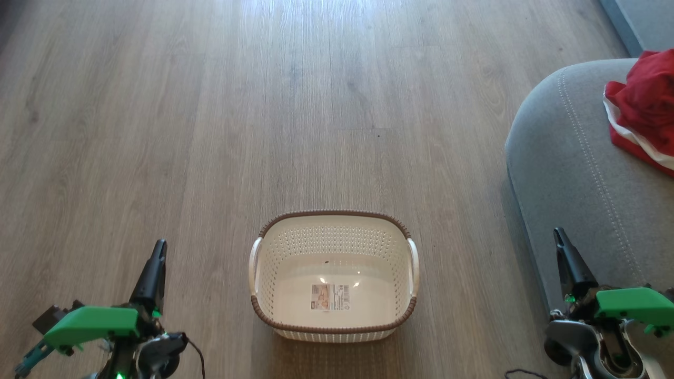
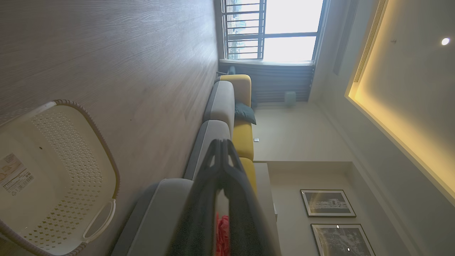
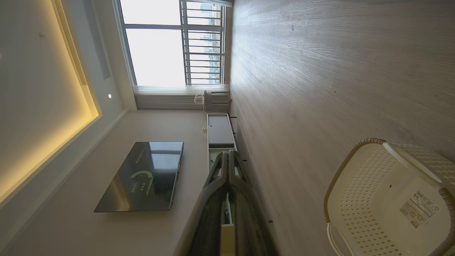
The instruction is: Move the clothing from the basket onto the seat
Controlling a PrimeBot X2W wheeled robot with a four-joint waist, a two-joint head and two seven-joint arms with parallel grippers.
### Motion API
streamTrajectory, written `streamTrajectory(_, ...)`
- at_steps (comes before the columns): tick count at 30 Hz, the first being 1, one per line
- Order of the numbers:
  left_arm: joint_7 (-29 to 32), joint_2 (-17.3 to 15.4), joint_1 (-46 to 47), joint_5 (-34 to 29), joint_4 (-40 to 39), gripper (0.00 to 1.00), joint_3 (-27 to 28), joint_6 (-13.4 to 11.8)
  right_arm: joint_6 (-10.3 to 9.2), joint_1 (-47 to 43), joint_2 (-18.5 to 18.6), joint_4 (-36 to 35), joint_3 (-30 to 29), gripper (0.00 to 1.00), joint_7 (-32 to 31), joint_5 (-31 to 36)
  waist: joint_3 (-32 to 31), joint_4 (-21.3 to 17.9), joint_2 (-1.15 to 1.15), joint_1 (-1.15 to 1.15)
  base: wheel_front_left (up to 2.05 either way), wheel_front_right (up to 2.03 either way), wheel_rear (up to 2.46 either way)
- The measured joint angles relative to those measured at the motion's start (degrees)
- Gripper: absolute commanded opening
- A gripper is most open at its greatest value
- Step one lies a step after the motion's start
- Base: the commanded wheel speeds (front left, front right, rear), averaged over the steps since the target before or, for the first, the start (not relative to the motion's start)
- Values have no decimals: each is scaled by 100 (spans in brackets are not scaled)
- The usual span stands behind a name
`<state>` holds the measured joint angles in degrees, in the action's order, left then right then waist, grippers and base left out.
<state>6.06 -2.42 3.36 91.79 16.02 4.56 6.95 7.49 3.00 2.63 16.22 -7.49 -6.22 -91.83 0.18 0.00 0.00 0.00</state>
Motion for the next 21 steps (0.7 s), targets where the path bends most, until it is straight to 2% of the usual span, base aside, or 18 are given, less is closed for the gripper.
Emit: streamTrajectory(21,0,0,0,0,0,0,0,0,0,0,0,0,0,0,0,0,0,0,0,0,0,0,0)
